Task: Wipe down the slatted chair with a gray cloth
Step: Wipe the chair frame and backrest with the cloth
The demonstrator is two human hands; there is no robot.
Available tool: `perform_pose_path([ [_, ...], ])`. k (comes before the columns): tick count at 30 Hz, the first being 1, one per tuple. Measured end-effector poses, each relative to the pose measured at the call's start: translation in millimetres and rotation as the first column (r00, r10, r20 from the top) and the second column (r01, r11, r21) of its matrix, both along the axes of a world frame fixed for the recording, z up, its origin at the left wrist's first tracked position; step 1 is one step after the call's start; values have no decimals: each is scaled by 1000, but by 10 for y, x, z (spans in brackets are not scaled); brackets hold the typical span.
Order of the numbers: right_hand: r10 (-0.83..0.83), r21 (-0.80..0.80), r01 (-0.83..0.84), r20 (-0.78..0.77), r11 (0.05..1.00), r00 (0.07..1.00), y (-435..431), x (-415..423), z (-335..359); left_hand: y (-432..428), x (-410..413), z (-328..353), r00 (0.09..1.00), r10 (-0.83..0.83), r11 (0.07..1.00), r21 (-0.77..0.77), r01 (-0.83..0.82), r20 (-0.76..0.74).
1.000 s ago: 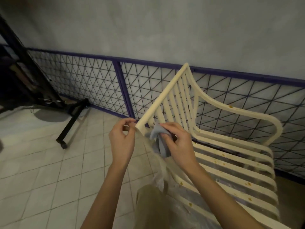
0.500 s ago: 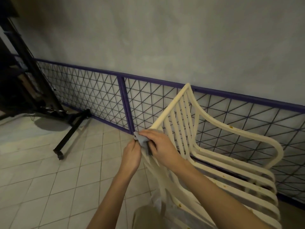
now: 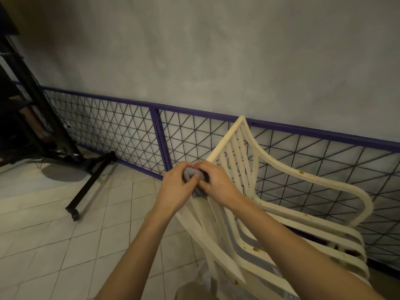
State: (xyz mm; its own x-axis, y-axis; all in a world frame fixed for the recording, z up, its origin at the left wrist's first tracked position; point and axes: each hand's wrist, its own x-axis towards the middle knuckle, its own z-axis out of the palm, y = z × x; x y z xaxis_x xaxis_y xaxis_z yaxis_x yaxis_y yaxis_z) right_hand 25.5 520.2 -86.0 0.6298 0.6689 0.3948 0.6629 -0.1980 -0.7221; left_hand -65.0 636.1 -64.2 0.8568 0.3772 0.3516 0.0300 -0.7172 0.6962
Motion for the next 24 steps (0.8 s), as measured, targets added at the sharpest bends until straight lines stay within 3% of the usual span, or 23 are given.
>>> perform_pose_path([
  [5,33,-11,-32,125,999,992,-10,-28,-99,0,51,-16,999,12,997,-75,-15,-34],
  [9,71,11,-72,102,997,992,6,115,-112,-6,136,-42,999,14,981,-191,-22,-41],
  [14,65,45,-73,159,996,985,35,443,-105,-22,180,-141,994,103,988,-121,-99,24],
  [19,12,5,-13,197,1000,980,157,723,-130,-2,276,-212,969,95,995,55,-85,-227],
  [24,88,-9,-88,28,996,996,177,640,-147,5,305,-226,942,82,989,145,-36,-324],
])
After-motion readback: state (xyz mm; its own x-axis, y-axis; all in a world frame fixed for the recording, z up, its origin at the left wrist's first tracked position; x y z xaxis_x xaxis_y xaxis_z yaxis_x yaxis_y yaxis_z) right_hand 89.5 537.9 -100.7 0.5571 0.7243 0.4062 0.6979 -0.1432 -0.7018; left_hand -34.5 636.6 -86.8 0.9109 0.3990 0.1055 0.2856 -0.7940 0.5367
